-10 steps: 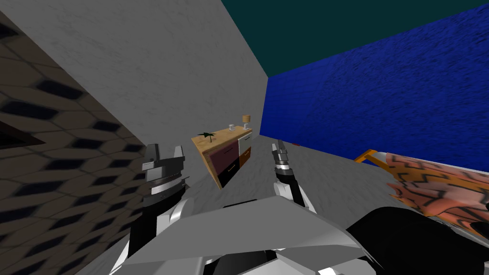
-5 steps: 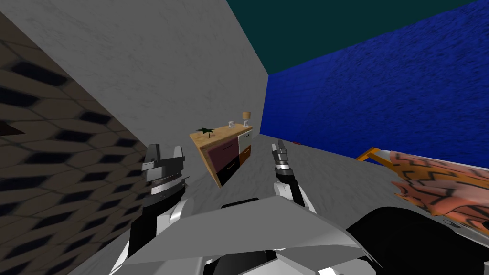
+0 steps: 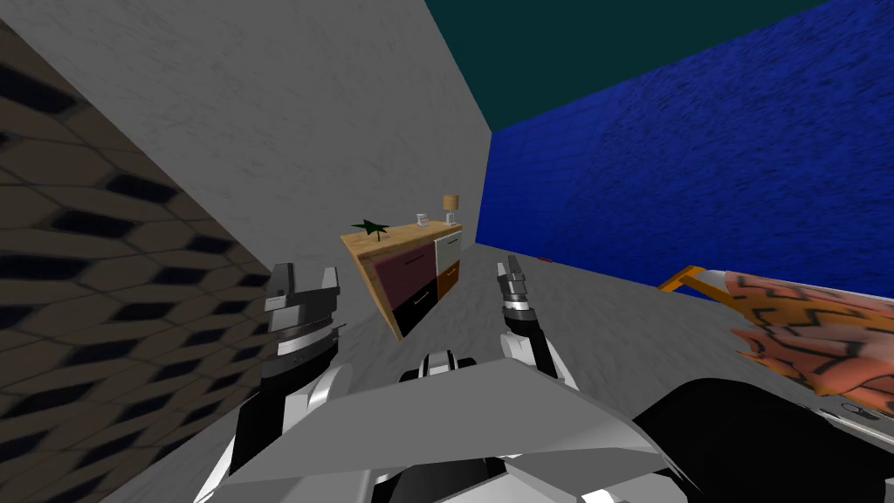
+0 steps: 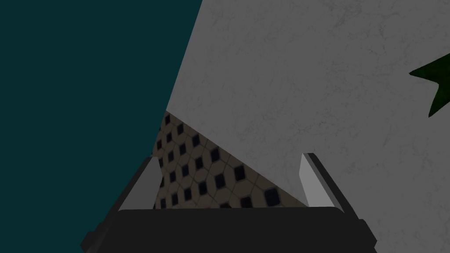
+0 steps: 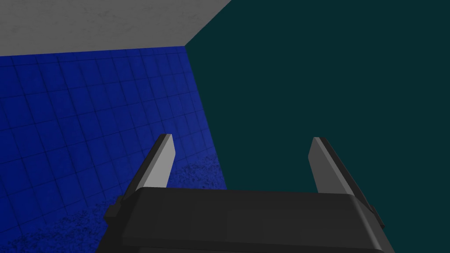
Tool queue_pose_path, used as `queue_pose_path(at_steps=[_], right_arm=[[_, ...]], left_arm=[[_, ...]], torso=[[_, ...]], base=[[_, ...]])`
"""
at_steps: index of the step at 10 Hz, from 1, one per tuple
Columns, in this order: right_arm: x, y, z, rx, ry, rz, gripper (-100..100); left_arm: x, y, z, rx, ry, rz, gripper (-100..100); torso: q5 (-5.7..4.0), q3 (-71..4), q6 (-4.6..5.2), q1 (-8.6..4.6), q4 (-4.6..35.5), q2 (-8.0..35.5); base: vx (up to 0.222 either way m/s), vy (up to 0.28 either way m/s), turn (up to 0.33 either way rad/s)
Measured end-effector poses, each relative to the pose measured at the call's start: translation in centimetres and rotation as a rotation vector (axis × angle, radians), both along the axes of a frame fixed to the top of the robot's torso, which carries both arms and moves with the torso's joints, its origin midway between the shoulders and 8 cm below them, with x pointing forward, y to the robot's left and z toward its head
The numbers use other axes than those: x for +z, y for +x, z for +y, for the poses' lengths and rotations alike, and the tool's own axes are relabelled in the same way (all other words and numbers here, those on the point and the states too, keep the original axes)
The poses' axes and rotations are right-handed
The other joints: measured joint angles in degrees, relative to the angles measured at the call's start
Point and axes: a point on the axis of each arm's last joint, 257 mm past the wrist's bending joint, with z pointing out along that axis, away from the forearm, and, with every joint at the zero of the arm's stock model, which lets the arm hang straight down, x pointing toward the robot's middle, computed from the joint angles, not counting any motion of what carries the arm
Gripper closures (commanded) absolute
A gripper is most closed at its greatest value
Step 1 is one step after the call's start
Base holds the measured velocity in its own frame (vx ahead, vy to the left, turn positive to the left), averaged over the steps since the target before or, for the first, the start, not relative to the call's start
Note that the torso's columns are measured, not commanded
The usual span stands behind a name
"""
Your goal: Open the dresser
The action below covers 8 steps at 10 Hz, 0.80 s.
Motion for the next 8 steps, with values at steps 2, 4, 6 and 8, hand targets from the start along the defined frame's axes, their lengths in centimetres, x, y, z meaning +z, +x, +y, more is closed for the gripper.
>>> queue_pose_path(at_steps=[2, 4, 6, 8], right_arm=[[0.0, 0.0, 0.0, 0.0, 0.0, 0.0, 0], [0.0, 0.0, 0.0, 0.0, 0.0, 0.0, 0], [0.0, 0.0, 0.0, 0.0, 0.0, 0.0, 0], [0.0, 0.0, 0.0, 0.0, 0.0, 0.0, 0]], left_arm=[[-0.6, 0.3, -0.3, -0.027, 0.029, 0.013, -100], [-1.4, 0.9, -0.3, -0.049, 0.041, 0.026, -100], [-2.5, 1.3, 0.2, -0.067, 0.037, 0.038, -100], [-3.9, 1.9, 0.8, -0.08, 0.02, 0.051, -100]], torso=[[-0.01, -0.3, 0.0, -0.02, 0.2, 0.2], [0.01, -0.3, 0.0, 0.03, 0.2, 0.2], [0.0, -0.3, 0.0, 0.02, 0.2, 0.3], [0.0, -0.3, 0.0, 0.01, 0.2, 0.2]], base=[[0.069, -0.048, 0.023], [0.092, -0.057, 0.026], [0.1, -0.06, 0.038], [0.123, -0.075, 0.041]])
